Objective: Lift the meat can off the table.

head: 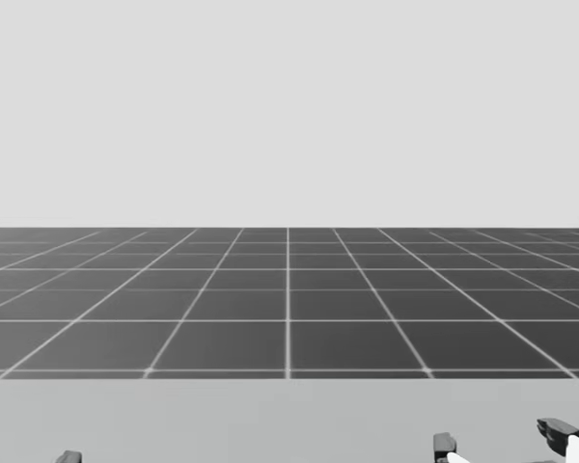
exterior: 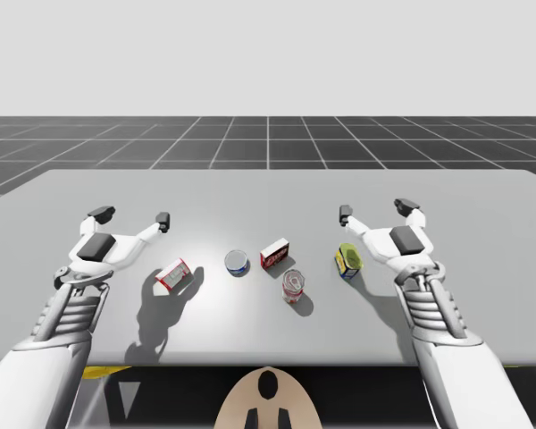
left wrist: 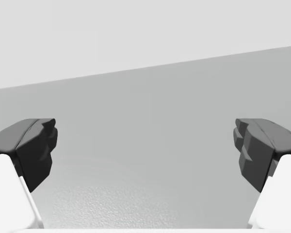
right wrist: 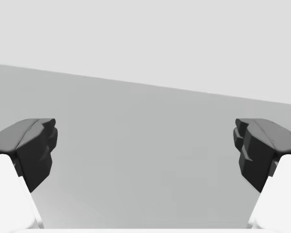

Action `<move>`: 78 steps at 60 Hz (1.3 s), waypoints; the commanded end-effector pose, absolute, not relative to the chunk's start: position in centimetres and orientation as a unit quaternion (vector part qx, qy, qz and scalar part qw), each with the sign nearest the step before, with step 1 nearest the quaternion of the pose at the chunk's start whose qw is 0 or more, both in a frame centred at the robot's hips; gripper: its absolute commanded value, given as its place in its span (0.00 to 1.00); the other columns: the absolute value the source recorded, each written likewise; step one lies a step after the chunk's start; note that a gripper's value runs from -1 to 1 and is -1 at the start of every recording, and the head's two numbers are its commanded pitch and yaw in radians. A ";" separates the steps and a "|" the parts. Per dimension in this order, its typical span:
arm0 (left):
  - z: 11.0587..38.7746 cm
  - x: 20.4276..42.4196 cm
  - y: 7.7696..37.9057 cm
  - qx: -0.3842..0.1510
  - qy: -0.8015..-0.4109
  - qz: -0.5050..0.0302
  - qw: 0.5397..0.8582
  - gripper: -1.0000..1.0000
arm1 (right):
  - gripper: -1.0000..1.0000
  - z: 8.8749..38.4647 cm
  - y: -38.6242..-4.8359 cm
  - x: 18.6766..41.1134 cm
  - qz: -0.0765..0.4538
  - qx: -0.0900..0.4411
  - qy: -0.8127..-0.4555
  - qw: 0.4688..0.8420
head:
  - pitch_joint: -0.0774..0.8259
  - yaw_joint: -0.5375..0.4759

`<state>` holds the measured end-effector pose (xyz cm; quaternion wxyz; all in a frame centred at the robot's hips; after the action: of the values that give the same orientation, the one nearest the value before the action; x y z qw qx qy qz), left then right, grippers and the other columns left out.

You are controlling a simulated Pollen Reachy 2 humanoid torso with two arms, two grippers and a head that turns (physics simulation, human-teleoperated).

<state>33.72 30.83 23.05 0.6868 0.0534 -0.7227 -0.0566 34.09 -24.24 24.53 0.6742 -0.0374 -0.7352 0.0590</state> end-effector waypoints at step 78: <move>23.3 33.8 31.0 0.054 -0.726 -0.053 0.683 0.00 | 0.00 24.7 -23.9 34.1 0.064 -0.057 -0.737 0.670 | 0.78 0.18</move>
<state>33.76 31.09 23.30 0.6837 0.0561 -0.7258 -0.0518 34.26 -24.01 24.54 0.6690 -0.0632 -0.7378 0.0641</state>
